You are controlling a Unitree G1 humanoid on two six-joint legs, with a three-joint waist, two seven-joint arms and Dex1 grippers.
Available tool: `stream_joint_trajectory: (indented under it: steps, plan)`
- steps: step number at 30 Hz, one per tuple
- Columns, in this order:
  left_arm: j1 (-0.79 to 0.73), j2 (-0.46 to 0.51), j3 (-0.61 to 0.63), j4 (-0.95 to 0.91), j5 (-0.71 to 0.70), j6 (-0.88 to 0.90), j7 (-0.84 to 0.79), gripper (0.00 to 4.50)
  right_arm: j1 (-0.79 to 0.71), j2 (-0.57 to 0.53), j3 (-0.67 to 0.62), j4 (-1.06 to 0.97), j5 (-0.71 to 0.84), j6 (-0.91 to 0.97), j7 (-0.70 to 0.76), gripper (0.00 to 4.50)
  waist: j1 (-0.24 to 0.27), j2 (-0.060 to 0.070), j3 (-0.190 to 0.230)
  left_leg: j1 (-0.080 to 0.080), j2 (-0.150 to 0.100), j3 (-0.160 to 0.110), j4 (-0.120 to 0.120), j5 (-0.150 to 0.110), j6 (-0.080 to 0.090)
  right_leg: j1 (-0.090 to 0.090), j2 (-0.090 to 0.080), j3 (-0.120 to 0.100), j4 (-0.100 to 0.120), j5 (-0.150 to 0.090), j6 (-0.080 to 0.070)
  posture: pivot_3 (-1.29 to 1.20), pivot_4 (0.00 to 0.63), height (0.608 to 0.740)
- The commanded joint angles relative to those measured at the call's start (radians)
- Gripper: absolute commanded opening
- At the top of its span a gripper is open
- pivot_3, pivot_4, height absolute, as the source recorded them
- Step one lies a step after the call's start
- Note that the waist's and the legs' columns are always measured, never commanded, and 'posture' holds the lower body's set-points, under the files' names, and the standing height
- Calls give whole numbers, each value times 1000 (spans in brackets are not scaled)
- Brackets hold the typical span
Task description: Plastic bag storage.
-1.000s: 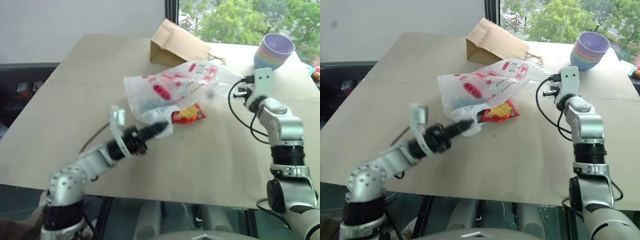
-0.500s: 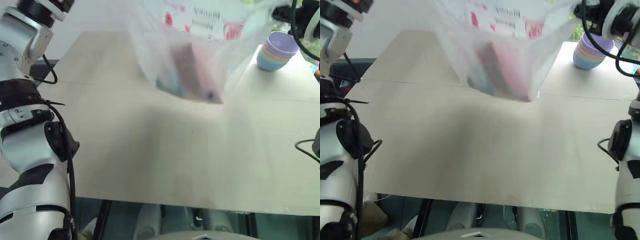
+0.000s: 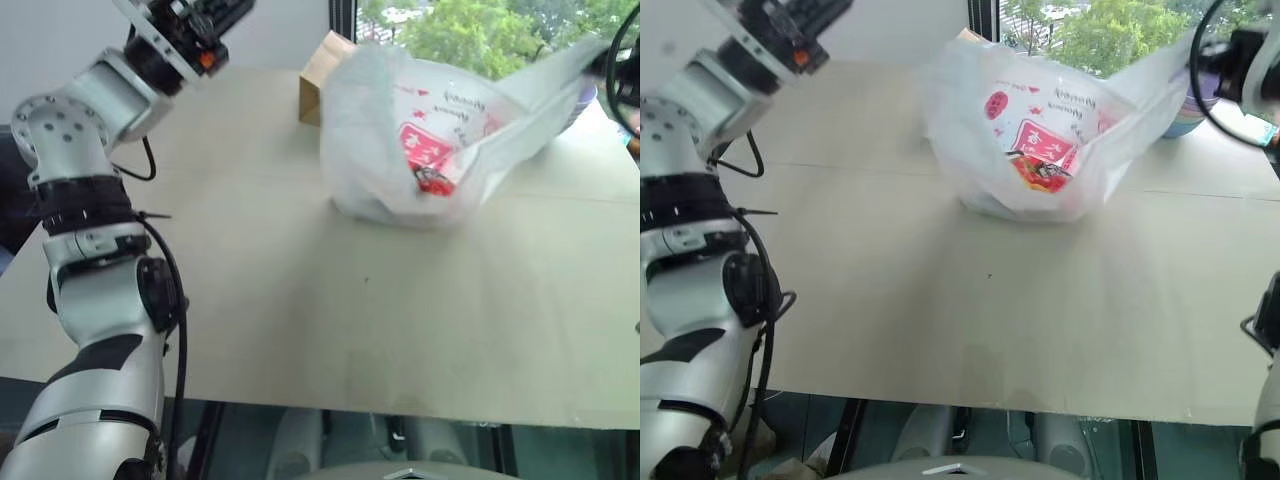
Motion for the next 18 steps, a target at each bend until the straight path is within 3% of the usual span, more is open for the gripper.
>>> stream_joint_trajectory:
  steps: [1, 4, 6, 9, 12, 18]
  plan:
    - [252, 33, 13, -314, -84, 112, -28, 1266, 120, 103, -175, -279, 50, 165, -123, 0, -6, 0, 0, 0, 0, 0, 0, 0, -1, -1, 0, 2, 2, 0, 0, 0, 150, 740]
    - [432, 69, 18, -496, -230, 221, -41, 2545, 183, 198, -251, -409, 63, 256, -186, 0, -7, 0, 1, 1, 0, -1, 2, 2, -3, -2, 0, 2, 7, 0, 0, 0, 150, 740]
    - [508, 82, -21, -617, -243, 234, -61, 2545, 193, 249, -285, -459, 61, 304, -219, 0, 1, -1, 1, 1, 0, -1, 4, 0, 0, -2, 1, 2, 10, 0, 0, 0, 150, 740]
    - [496, 40, -46, -635, -311, 216, 19, 2545, 187, 276, -302, -492, 60, 340, -241, 0, 13, 0, 0, 6, -1, 0, 7, 1, 0, 5, 1, -2, 9, -1, 0, 0, 150, 740]
    - [403, -10, -95, -632, -309, 179, 83, 2545, 171, 294, -303, -518, 61, 369, -254, 0, 17, 0, 0, 18, -2, -1, 7, 0, 0, 18, 1, -3, 7, -5, -1, 0, 150, 740]
    - [187, -75, -196, -552, -191, 130, 134, 2545, 163, 329, -301, -536, 64, 376, -280, 0, 8, 0, 0, 18, -5, -1, 5, 0, 0, 17, 2, -1, 7, -1, -1, 0, 150, 740]
